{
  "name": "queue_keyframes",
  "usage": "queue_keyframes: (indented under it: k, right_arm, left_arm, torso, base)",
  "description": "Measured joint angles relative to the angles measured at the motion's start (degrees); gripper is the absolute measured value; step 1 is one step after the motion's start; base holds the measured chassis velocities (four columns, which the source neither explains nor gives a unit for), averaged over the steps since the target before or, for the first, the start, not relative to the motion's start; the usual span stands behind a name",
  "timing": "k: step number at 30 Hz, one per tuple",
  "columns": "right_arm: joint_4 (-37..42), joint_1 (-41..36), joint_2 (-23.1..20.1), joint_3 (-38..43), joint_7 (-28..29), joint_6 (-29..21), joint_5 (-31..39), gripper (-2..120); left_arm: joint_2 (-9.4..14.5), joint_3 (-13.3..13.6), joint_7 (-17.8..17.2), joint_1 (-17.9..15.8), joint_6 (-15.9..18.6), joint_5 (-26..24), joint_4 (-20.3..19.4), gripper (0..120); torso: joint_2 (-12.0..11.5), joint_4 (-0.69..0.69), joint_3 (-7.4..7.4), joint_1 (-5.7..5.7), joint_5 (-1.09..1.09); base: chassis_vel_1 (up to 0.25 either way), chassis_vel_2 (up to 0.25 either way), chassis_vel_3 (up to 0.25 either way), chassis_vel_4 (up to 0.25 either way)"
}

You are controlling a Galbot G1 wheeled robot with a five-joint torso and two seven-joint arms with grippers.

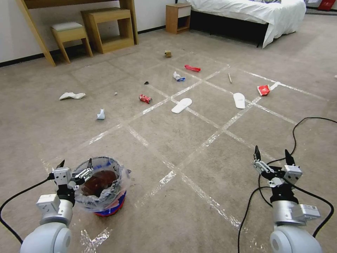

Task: Pick up the trash bin and place the garbage on the floor into it.

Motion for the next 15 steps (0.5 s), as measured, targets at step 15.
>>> queue_keyframes:
  k: [15]
  right_arm:
    - [-0.06, -0.83, 0.51, 0.76, 0.21, 1.14, -0.09, 100]
  left_arm:
    - [14.06, -1.72, -15.70, 1.27, 22.12, -30.96, -3.37, 100]
  torso:
    - [0.00, 0.00, 0.00, 0.00, 0.00]
  base:
    - [0.000, 0.000, 0.000, 0.000]
